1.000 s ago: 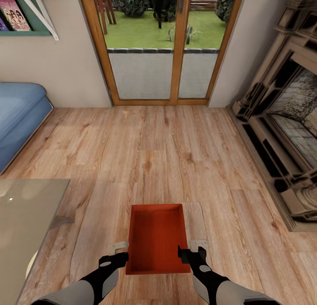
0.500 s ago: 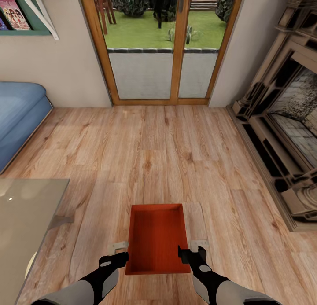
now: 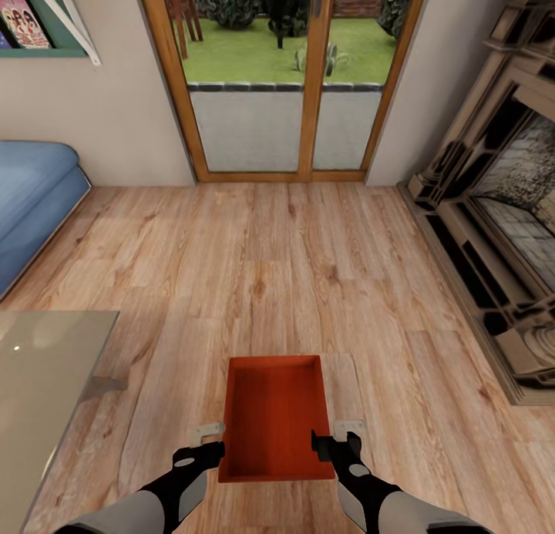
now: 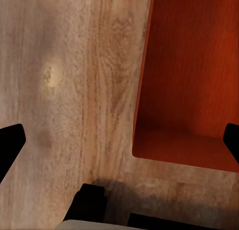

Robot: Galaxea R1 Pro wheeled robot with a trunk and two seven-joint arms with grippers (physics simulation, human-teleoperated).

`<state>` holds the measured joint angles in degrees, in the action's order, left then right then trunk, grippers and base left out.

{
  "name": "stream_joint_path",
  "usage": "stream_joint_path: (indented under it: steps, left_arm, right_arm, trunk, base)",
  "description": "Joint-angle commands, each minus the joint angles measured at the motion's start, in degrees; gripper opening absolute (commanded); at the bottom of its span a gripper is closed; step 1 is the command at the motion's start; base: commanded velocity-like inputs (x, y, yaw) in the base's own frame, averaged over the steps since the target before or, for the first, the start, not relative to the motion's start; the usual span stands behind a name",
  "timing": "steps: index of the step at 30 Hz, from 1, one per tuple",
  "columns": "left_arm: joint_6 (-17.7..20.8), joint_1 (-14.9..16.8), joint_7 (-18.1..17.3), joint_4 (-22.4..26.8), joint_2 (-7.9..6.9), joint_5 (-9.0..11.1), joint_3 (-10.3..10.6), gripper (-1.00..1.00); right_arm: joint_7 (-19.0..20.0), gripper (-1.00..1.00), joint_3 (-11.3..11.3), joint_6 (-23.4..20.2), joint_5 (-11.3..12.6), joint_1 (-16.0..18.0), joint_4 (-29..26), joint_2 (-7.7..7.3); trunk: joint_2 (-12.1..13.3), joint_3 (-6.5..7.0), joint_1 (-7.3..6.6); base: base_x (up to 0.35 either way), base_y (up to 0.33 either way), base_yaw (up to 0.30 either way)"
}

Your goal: Move the two storage containers from the living room to the garage. In the garage, place one container on the floor and stack the other container on top of it (either order is fine).

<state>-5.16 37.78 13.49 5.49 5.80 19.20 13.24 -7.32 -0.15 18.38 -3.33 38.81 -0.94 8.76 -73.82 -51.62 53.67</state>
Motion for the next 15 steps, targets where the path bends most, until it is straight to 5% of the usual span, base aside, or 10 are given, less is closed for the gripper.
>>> stream_joint_path:
  steps: [1,9,15]
  left_arm:
    - [-0.20,0.02,0.22,-0.04,0.00,0.49,0.50,1.00]
    - [-0.12,0.01,0.14,-0.04,0.01,0.25,0.62,1.00]
    - [-0.19,0.01,0.13,-0.33,0.09,-4.60,0.64,1.00]
  right_arm:
    - [-0.33,1.00,-0.02,0.12,-0.36,0.03,0.06,0.01]
    - [-0.33,1.00,-0.02,0.16,-0.36,0.03,0.06,0.02]
    - [-0.33,1.00,-0.02,0.16,-0.36,0.03,0.06,0.02]
  trunk:
    - [-0.44,-0.22,0.22]
    - [-3.64,-1.65,1.98]
    - [-6.05,-2.73,3.30]
  base:
    - [0.000,0.000,0.000]
    - [0.000,0.000,0.000]
    - [0.000,0.000,0.000]
